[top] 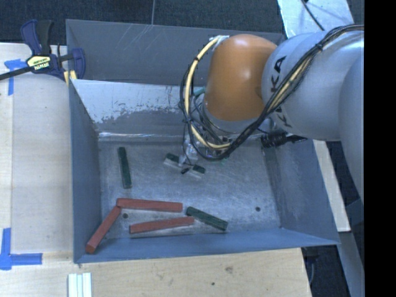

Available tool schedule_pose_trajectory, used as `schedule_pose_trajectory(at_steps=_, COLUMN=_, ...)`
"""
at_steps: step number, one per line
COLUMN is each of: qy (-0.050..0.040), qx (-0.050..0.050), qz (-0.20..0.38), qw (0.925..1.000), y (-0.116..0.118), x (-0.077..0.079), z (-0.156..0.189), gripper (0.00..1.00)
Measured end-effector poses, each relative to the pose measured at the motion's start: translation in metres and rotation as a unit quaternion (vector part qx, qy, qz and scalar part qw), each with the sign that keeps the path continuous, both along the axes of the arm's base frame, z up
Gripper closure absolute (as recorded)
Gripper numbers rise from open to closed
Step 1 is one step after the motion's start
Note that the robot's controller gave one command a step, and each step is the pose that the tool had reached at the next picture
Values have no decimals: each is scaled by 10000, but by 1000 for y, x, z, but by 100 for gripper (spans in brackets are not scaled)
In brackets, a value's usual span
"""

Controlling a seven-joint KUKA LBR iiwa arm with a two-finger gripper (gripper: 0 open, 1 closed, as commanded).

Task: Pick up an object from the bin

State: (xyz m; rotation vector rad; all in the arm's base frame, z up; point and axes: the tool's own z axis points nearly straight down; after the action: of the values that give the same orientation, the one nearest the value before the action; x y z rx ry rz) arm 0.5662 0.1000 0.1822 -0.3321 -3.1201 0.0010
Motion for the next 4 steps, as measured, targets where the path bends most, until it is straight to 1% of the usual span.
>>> schedule_pose_trajectory(at_steps=1, qy=-16, qx=-3, qz=233, qw=9997, y=-13, x=-12, z=-25, gripper=100)
schedule_pose_trajectory(at_steps=2, qy=-50, qx=2, qz=134, qw=9999, y=-28, x=-23, z=7, gripper=100)
schedule_pose_trajectory(at_steps=3, qy=-20, qx=0, qz=202, qw=9998, y=-22, x=-30, z=-10, gripper=100)
schedule_pose_trajectory(at_steps=4, qy=-13, qx=4, qz=208, qw=9998, y=9, x=-31, z=-37, gripper=100)
